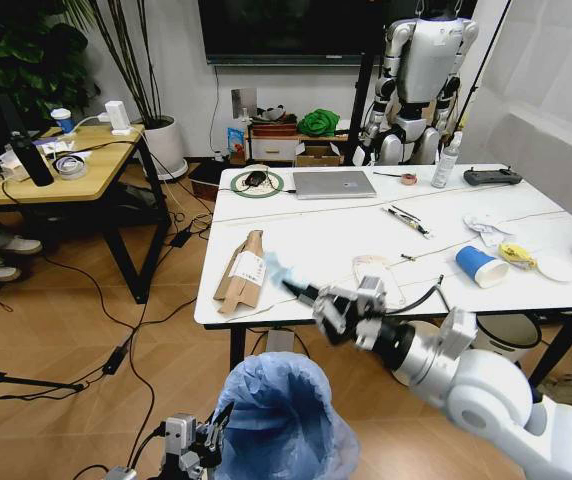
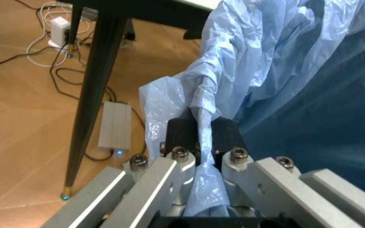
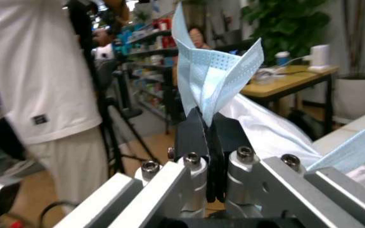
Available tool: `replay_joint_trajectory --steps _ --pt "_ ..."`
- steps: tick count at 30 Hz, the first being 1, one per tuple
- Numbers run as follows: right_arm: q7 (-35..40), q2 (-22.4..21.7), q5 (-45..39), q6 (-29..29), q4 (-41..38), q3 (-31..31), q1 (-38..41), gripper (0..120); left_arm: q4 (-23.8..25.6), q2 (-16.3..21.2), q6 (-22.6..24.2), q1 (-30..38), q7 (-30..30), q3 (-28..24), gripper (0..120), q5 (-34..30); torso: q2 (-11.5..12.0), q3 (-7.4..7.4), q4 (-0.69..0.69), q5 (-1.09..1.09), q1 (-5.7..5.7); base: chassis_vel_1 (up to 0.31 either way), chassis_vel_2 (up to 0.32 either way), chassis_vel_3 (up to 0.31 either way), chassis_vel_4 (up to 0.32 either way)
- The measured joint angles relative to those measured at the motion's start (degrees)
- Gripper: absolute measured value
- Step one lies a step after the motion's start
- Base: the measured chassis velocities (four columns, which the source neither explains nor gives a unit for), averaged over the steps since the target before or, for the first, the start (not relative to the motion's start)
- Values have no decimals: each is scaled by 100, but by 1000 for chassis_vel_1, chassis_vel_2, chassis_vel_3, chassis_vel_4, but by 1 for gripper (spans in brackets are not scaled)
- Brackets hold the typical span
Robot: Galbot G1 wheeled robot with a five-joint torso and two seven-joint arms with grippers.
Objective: Pick up the trash bin and place the trash from the table into it.
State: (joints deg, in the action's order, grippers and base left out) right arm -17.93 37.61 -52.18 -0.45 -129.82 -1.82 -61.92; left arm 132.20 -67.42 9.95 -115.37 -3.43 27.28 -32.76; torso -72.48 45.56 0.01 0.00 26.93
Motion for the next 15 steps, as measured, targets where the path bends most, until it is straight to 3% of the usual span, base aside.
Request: replay_joint_trajectory --steps 6,15 --pt "-763 -40 266 250 163 -376 -205 0 6 -76 21 37 0 55 0 -45 0 0 -1 0 0 0 0 0 0" --pt "-1843 -169 550 315 389 -282 -502 0 28 -234 47 30 6 38 0 -14 0 0 -1 0 0 0 0 0 0"
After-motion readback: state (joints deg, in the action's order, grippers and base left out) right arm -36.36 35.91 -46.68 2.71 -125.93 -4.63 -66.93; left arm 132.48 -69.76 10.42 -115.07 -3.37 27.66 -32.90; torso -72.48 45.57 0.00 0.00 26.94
